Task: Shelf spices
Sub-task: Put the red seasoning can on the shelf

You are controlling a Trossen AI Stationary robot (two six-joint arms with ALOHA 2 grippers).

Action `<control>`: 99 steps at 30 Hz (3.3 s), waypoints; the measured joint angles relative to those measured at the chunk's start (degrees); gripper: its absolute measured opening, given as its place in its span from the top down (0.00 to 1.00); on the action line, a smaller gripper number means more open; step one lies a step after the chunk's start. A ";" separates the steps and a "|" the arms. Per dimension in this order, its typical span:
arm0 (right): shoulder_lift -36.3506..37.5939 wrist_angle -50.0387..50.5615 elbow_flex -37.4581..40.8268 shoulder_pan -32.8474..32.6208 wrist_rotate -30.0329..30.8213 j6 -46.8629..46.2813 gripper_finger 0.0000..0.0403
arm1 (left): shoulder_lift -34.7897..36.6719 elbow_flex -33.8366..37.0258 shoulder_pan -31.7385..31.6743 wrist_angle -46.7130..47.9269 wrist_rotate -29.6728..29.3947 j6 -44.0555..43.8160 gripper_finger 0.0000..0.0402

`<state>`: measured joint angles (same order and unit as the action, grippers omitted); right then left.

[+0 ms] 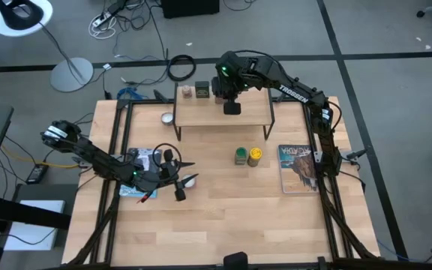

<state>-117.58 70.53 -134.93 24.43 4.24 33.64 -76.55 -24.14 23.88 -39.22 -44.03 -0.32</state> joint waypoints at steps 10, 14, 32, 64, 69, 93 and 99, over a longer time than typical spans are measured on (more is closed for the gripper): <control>0.00 4.81 0.04 0.02 -1.47 -0.01 1.00 | 0.00 0.00 0.01 -0.05 0.00 -0.15 0.50; 0.00 6.32 0.04 0.17 -1.47 0.07 1.00 | 0.00 0.00 0.02 -0.09 0.00 -0.17 0.50; 0.00 9.17 0.04 4.43 -6.13 1.10 1.00 | 0.00 0.00 0.02 -0.42 -0.02 -0.39 0.50; -0.50 -5.04 11.17 6.41 -12.87 3.95 1.00 | 0.00 -0.07 0.02 -0.22 -0.02 -0.40 0.50; -0.50 -5.82 11.17 6.60 -12.86 3.91 1.00 | 0.00 -0.07 0.02 -0.22 -0.02 -0.42 0.50; -0.50 -8.44 11.13 6.78 -9.60 3.38 1.00 | 0.00 -0.07 0.00 -0.20 -0.02 -0.42 0.50; -0.50 -8.96 11.10 6.80 -9.62 3.60 1.00 | 0.00 -0.09 0.00 -0.18 -0.02 -0.42 0.50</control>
<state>-118.08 61.57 -123.83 31.22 -5.39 37.23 -76.55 -24.23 23.88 -39.40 -44.05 -0.73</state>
